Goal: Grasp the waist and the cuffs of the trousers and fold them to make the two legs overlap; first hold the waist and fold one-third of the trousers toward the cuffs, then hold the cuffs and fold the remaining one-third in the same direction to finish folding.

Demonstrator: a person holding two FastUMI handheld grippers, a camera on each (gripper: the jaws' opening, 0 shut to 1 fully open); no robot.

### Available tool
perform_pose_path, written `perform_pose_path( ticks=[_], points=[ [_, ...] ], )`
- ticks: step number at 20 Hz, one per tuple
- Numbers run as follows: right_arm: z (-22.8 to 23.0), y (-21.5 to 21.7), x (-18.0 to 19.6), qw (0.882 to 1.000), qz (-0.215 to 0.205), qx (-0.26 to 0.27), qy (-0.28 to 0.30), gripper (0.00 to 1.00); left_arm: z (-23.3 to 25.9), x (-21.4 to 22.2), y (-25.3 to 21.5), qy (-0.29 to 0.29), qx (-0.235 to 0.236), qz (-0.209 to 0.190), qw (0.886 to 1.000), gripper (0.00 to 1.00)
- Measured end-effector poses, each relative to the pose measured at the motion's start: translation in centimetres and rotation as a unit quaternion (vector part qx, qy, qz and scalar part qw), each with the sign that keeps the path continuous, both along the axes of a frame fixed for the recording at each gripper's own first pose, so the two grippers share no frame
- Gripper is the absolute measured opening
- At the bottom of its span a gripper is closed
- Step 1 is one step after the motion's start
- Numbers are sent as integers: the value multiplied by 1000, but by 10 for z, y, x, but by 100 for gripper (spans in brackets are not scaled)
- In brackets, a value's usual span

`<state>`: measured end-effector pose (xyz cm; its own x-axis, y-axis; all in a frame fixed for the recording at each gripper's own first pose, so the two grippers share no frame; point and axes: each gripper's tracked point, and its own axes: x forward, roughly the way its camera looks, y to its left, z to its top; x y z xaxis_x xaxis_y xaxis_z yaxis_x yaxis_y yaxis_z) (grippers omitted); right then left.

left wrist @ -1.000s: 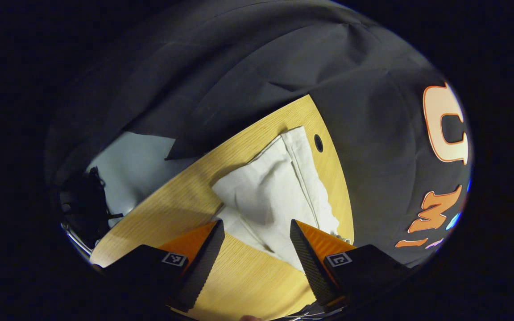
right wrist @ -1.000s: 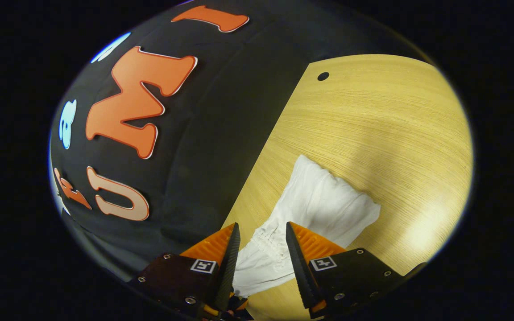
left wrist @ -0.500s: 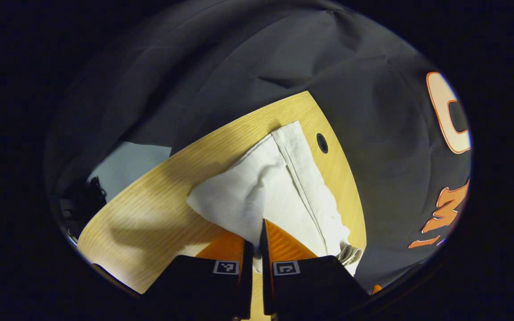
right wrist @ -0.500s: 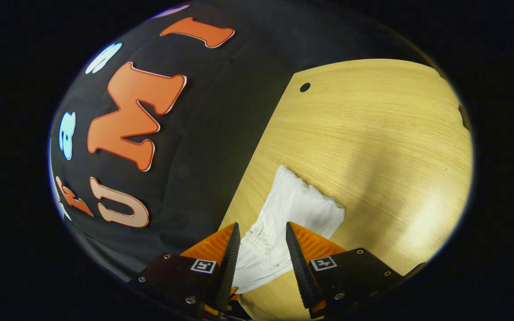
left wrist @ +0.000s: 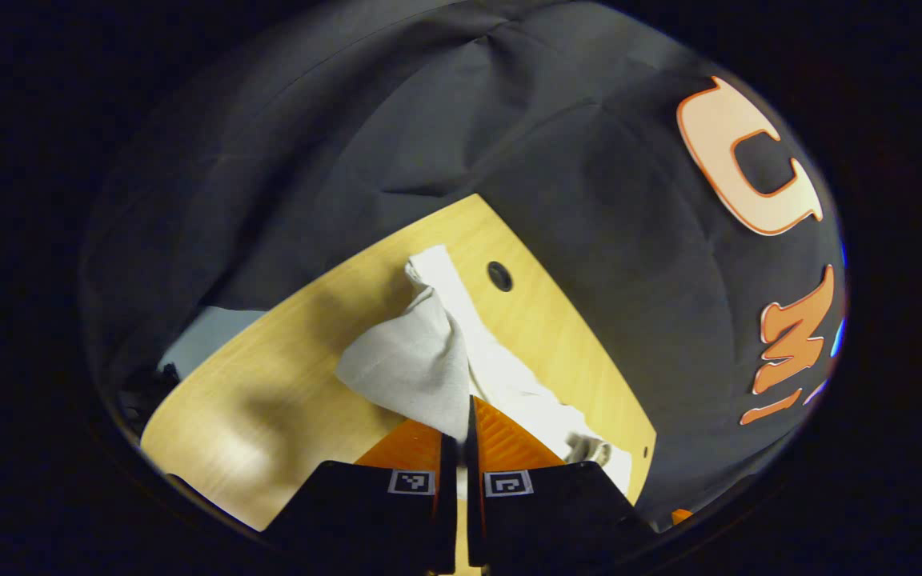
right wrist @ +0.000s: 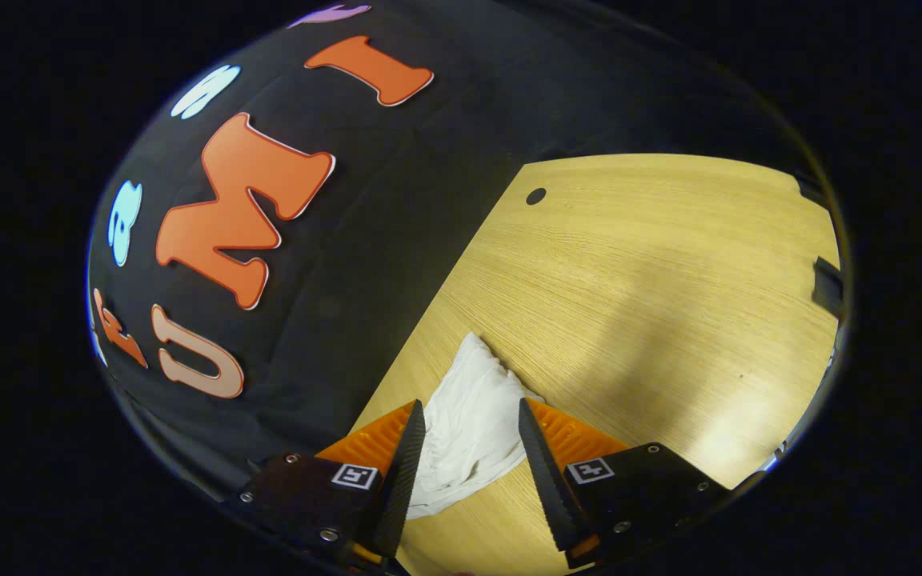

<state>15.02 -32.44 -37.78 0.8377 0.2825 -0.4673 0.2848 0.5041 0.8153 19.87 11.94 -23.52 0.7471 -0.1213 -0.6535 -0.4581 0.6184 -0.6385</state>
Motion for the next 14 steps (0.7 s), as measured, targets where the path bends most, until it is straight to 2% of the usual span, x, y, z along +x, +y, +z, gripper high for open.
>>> perform_pose_path(
  ticks=[3,4,5,6,9,14],
  points=[
    [1,-4,-5,999,35,-34,-10,83,30,3,-19,-20,8,-6,1000,9],
    [1,-7,-5,998,43,-47,-13,77,43,3,-25,-28,11,-9,1000,9],
    [3,-12,-5,997,47,-58,-18,92,54,5,-32,-35,16,-13,999,9],
    [4,-15,-5,996,51,-66,-23,93,63,7,-40,-41,19,-18,999,9],
    [4,-26,-6,995,60,-80,-29,96,90,12,-67,-58,22,-29,998,7],
    [-2,-42,-10,993,66,-87,-35,96,110,23,-110,-65,5,-22,998,9]
  ],
)
